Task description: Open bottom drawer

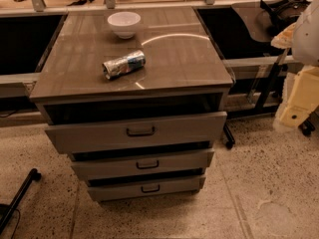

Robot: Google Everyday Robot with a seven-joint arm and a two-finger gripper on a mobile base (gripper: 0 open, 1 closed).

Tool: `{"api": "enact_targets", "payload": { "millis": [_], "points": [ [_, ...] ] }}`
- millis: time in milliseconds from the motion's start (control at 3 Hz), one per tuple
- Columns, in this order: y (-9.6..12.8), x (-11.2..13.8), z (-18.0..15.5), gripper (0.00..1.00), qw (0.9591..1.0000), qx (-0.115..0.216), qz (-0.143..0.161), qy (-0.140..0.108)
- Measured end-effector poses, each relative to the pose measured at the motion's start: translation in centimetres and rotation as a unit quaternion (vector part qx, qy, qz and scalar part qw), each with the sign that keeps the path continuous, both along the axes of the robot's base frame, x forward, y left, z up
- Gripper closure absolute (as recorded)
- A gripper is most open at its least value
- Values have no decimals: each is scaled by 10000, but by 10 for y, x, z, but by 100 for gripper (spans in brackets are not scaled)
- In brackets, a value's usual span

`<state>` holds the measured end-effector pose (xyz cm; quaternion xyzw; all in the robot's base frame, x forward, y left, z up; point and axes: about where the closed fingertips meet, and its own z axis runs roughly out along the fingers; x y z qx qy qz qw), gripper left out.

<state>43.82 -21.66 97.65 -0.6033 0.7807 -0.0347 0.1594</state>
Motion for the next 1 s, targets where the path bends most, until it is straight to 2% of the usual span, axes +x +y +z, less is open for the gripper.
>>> {"api": "enact_targets", "payload": {
  "millis": [333,667,1000],
  "points": [
    [0,0,0,0,10000,0,0,0],
    [3,0,-3,0,9998,135,145,-47],
    [18,-2,-32,0,9977,489,456,93]
  ]
}}
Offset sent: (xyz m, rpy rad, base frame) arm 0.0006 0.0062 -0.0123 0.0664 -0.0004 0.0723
